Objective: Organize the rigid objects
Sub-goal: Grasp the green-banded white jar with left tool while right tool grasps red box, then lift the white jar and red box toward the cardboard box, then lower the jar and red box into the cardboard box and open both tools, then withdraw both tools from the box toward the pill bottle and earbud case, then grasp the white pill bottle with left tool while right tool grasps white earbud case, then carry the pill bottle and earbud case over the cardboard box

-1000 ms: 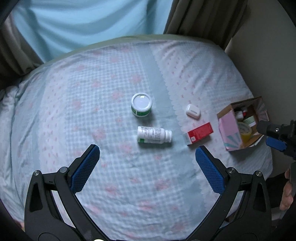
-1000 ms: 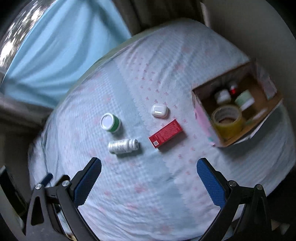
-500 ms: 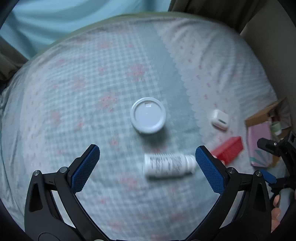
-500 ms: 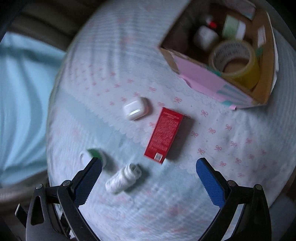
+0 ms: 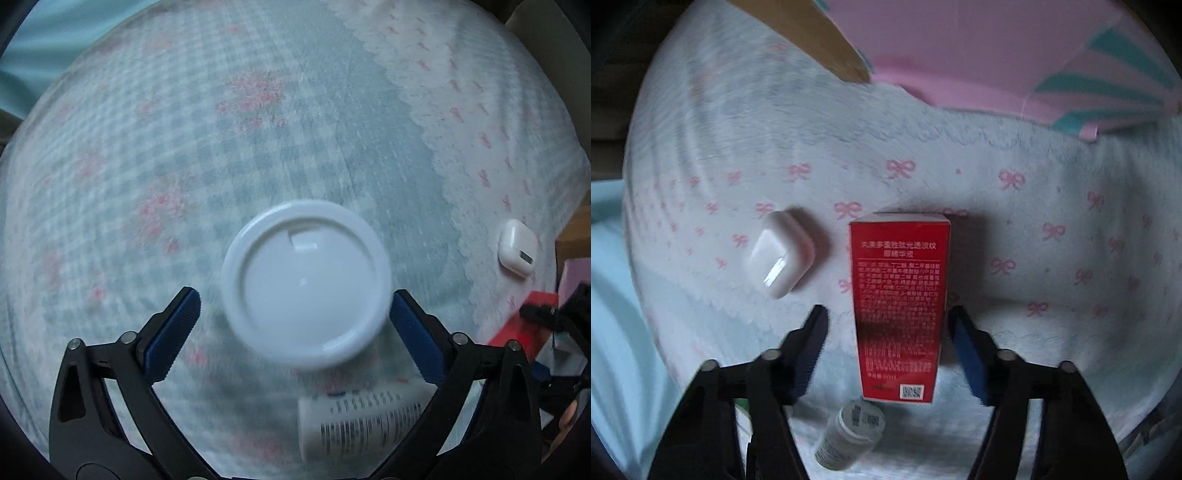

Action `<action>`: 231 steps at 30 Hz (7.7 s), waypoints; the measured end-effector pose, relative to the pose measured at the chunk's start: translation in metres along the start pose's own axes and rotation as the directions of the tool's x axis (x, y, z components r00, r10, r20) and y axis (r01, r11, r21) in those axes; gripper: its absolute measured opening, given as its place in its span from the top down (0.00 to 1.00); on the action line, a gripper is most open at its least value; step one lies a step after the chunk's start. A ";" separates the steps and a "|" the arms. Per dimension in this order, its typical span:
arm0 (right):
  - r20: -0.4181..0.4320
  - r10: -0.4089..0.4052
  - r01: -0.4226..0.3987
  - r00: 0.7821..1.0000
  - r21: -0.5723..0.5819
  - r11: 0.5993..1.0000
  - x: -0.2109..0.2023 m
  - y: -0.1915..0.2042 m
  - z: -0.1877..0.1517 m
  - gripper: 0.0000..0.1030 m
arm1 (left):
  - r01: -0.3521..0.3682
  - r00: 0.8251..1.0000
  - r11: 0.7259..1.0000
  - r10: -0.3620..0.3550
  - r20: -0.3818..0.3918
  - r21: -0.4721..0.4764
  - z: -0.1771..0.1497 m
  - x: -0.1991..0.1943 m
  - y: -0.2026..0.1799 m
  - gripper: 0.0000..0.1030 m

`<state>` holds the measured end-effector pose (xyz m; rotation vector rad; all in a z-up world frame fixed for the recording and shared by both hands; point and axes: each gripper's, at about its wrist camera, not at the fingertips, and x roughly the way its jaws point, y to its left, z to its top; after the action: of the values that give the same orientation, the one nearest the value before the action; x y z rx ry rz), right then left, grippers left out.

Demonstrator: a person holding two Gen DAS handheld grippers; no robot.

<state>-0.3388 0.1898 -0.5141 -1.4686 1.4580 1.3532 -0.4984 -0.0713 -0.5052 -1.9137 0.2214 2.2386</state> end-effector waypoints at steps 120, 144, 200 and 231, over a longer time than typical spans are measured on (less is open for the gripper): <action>-0.024 0.110 -0.035 0.994 -0.995 0.099 -0.215 -0.030 0.290 0.00 | 0.069 0.995 0.977 -0.082 0.058 0.200 -0.045 -0.135 -0.481 0.00; 0.051 0.193 0.060 0.980 -0.997 -0.040 -0.297 -0.029 0.190 0.00 | 0.055 0.976 0.998 -0.049 0.212 -0.022 -0.105 -0.242 -0.389 0.00; 0.240 -0.321 -0.041 0.916 -0.741 -0.670 0.025 0.140 -0.057 0.21 | 0.038 0.995 0.225 -0.094 0.018 -0.974 -0.119 -0.009 -0.003 0.12; 0.163 -0.239 0.013 0.957 -0.849 -0.528 -0.035 0.130 -0.049 0.60 | 0.158 0.987 0.360 -0.058 0.147 -0.920 -0.136 -0.063 -0.054 0.54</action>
<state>-0.4483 0.1318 -0.4419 -2.5867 -0.9037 2.5484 -0.3452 -0.0539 -0.4637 -2.0614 -1.5186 2.5455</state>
